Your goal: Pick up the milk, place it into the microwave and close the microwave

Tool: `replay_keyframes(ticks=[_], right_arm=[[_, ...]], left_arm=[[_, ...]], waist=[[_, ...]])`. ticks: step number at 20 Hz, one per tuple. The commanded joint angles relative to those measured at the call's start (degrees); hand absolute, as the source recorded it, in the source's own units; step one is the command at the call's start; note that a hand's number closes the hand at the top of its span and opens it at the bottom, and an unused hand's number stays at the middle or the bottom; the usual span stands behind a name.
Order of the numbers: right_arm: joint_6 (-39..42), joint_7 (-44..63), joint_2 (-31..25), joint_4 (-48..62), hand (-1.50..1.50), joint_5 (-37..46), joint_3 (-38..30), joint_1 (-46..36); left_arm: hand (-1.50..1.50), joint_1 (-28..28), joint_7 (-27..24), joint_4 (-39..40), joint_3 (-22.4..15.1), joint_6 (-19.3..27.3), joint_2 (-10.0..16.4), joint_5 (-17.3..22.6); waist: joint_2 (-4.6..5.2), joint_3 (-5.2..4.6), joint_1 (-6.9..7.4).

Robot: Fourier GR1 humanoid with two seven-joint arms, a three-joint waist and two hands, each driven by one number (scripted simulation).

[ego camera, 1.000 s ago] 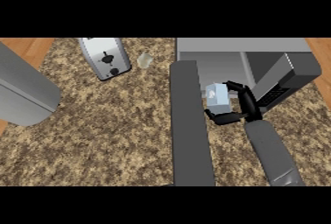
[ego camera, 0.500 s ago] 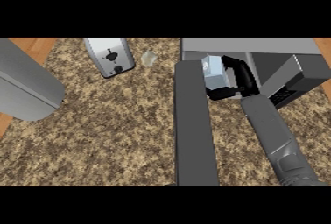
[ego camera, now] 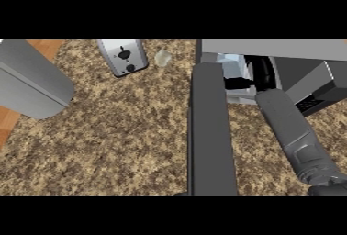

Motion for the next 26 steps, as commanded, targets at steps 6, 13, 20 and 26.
replay_keyframes(ticks=[6,13,20,26], right_arm=[[-10.03,-1.2,-2.14,3.68,-1.5,-0.56,-3.21,-1.97],[-7.44,-1.4,-1.71,7.69,-1.5,1.45,-1.58,-3.07],[-0.62,-5.73,-1.1,7.74,-1.5,-1.68,-4.38,-2.82],[4.19,-8.37,0.84,8.04,-1.5,-3.65,-6.0,-3.06]], left_arm=[[-1.5,-4.78,-0.01,3.07,0.3,0.25,1.18,-2.0],[-1.5,-6.83,1.39,3.58,0.06,-0.46,3.04,-2.97],[-1.5,-7.69,1.86,1.09,-2.61,-0.5,1.93,-4.89],[-1.5,-8.47,2.03,2.33,-5.65,-0.73,0.05,-7.01]], waist=[[1.19,0.09,2.14],[1.29,0.14,2.74],[0.82,0.24,2.05],[0.01,0.08,0.5]])
